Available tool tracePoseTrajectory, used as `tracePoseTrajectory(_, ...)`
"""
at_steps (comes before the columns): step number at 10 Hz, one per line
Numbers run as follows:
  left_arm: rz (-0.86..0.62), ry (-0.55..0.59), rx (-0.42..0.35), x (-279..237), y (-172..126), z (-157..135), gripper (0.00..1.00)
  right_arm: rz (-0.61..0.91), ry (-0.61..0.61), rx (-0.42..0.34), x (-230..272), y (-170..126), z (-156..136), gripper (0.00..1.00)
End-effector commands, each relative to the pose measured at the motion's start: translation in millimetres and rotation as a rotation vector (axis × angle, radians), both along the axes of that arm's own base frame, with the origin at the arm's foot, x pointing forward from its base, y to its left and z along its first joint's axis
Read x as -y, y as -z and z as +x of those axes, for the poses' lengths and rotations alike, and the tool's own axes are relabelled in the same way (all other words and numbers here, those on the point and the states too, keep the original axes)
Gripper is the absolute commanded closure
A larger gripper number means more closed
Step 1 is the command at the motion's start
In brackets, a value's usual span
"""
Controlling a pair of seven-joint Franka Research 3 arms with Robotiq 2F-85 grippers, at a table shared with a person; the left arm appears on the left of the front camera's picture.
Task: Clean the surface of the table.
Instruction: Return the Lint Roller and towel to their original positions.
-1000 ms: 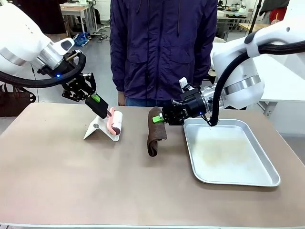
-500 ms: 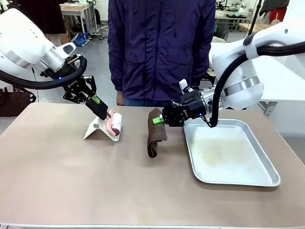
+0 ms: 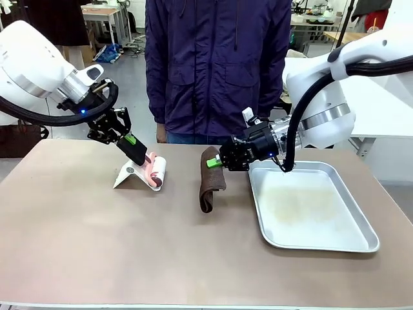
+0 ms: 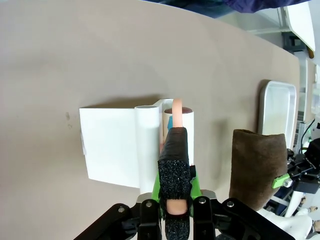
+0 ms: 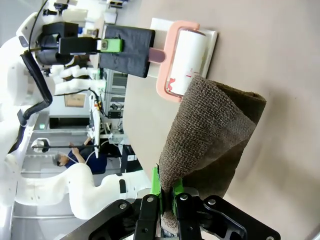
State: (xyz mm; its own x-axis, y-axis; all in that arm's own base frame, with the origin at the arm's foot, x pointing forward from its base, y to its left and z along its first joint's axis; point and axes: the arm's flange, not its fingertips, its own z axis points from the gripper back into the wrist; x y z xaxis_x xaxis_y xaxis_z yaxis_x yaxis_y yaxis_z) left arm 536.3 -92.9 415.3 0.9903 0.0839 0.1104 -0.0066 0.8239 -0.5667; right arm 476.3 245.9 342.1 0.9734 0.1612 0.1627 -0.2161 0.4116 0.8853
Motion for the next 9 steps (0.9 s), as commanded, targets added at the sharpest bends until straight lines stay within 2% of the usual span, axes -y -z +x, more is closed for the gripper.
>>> tracePoseTrajectory(1,-0.017,-0.002,0.027,-8.3,4.0,5.7,0.78,-0.002,0.001,-0.016,-3.5,-4.9,6.6,0.9)
tracePoseTrajectory(9,-0.015,0.004,0.041,-11.6,16.4,3.4,0.78,0.016,-0.069,-0.054,-14.4,1.5,21.3,0.9)
